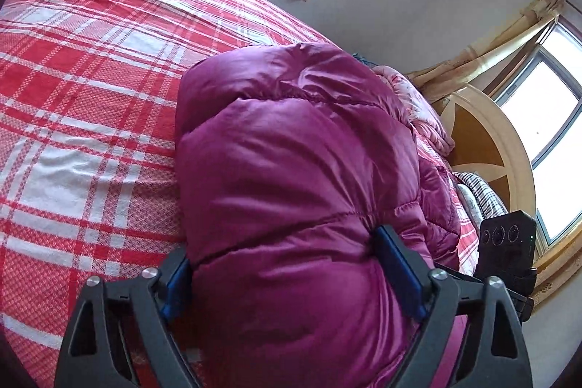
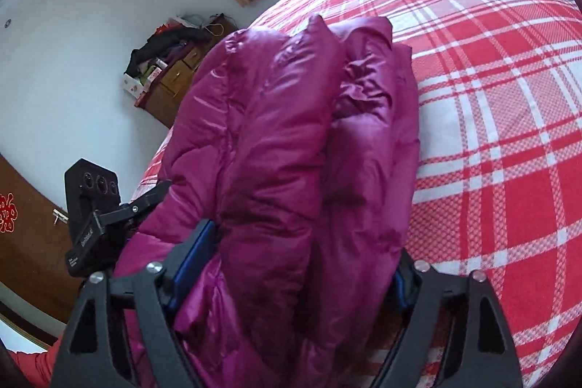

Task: Fold large clothes
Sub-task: 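Grasp the folded magenta jacket with both tools from opposite sides, then lift the folded jacket with both tools and carry it toward the bed corner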

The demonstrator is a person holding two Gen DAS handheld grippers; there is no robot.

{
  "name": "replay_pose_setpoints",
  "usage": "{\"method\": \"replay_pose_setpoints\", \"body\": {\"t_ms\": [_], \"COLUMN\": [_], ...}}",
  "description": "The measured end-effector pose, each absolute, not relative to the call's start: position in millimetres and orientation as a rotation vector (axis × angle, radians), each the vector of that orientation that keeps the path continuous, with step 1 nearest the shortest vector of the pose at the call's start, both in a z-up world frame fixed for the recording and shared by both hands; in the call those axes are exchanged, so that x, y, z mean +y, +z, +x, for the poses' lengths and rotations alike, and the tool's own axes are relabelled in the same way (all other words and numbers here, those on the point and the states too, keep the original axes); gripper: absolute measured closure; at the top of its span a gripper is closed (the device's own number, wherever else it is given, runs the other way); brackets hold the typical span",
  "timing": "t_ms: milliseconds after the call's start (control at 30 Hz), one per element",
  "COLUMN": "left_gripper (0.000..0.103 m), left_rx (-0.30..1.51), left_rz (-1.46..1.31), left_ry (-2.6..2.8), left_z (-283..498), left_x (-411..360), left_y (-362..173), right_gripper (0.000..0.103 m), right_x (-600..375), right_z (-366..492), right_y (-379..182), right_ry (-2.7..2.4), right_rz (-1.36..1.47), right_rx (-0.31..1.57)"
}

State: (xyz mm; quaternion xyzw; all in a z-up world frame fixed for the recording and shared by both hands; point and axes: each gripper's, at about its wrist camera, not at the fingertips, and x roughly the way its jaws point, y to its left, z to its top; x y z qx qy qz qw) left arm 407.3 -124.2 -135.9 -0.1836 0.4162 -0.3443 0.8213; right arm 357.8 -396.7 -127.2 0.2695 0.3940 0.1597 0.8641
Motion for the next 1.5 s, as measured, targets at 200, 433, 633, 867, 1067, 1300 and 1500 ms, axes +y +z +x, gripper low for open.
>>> {"method": "replay_pose_setpoints", "body": {"t_ms": [200,433,633,867,1067,1300,1500], "left_gripper": [0.038,0.039,0.042,0.045,0.048,0.049,0.050], "left_rx": [0.889,0.882,0.876,0.843,0.830,0.799,0.795], "left_rz": [-0.316,-0.200,-0.167,-0.088,-0.059,-0.011,-0.026], "left_ry": [-0.686,-0.657,-0.668,-0.687,-0.723,-0.740,-0.740], "left_z": [367,291,241,205,185,162,155], "left_x": [-118,-127,-135,-153,-168,-185,-179], "left_y": [-122,-104,-104,-93,-91,-86,-82], "right_gripper": [0.057,0.066,0.067,0.068,0.068,0.069,0.069], "right_x": [-385,-354,-351,-358,-366,-368,-355], "right_z": [332,262,193,151,121,97,102], "right_y": [-127,-100,-95,-95,-92,-91,-79], "right_ry": [0.335,0.246,0.159,0.103,0.058,0.008,-0.004], "right_rz": [0.602,0.420,0.385,0.381,0.346,0.354,0.308], "right_rx": [0.849,0.858,0.830,0.802,0.773,0.751,0.745]}}
